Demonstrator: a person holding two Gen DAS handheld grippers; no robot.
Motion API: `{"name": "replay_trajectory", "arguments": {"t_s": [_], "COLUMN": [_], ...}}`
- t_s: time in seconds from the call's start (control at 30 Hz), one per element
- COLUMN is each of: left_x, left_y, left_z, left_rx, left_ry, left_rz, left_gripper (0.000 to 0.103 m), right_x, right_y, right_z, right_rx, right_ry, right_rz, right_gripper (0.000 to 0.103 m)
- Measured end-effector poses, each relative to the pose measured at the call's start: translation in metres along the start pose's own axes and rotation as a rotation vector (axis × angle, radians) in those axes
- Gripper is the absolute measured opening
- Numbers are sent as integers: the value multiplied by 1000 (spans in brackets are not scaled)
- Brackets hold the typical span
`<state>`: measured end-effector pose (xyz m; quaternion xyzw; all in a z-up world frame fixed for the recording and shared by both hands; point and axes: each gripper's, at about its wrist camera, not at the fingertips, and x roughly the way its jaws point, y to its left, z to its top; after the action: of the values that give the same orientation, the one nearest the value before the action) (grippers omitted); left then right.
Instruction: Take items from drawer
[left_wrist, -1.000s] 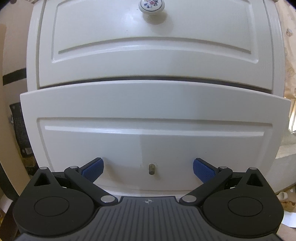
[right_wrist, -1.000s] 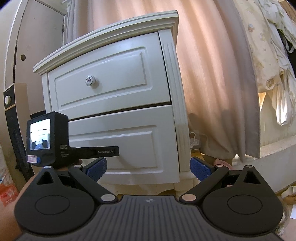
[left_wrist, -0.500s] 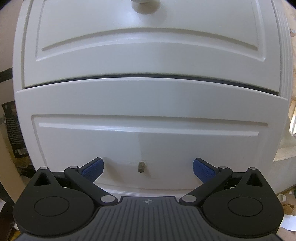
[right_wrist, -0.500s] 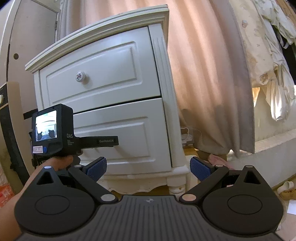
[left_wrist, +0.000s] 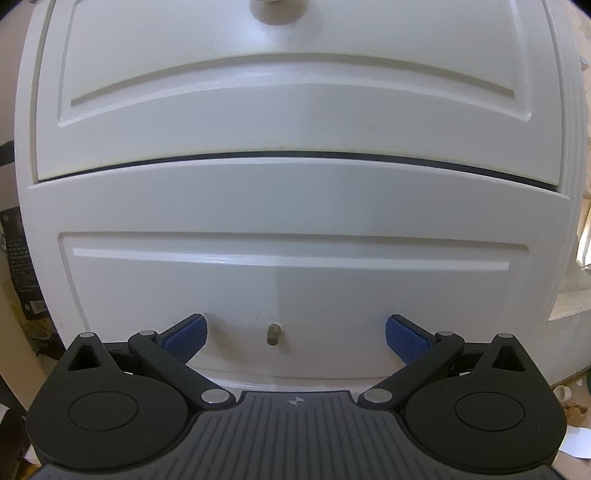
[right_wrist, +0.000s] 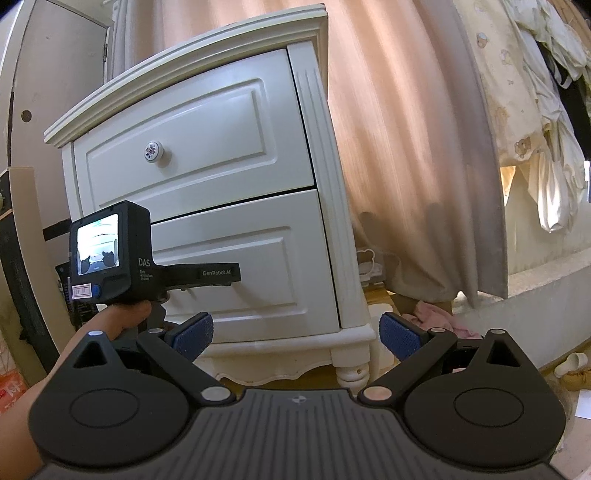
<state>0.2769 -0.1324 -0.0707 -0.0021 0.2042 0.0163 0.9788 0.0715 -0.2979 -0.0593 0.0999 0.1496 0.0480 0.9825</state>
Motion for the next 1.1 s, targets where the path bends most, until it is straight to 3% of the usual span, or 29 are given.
{"name": "replay_trajectory", "arguments": {"t_s": [0.4,0.7,1.1], "left_x": [-84,-145,-188], "left_y": [36,75,128], "left_z": [-32,-38,-54], "left_rx": [12,-8,-31], "left_ry": [-27,-72,-123], "left_rz": [-77,-69,-65], "left_gripper": [103,103,103], "right_x": [-1,3,-9], "right_y": [26,55,104], "right_z": [-2,-2,-5], "right_rx": [-34,-49,-115], "right_ry": [-5,-37,-44], "right_rz": [31,27,27], "right_gripper": [103,103,103]}}
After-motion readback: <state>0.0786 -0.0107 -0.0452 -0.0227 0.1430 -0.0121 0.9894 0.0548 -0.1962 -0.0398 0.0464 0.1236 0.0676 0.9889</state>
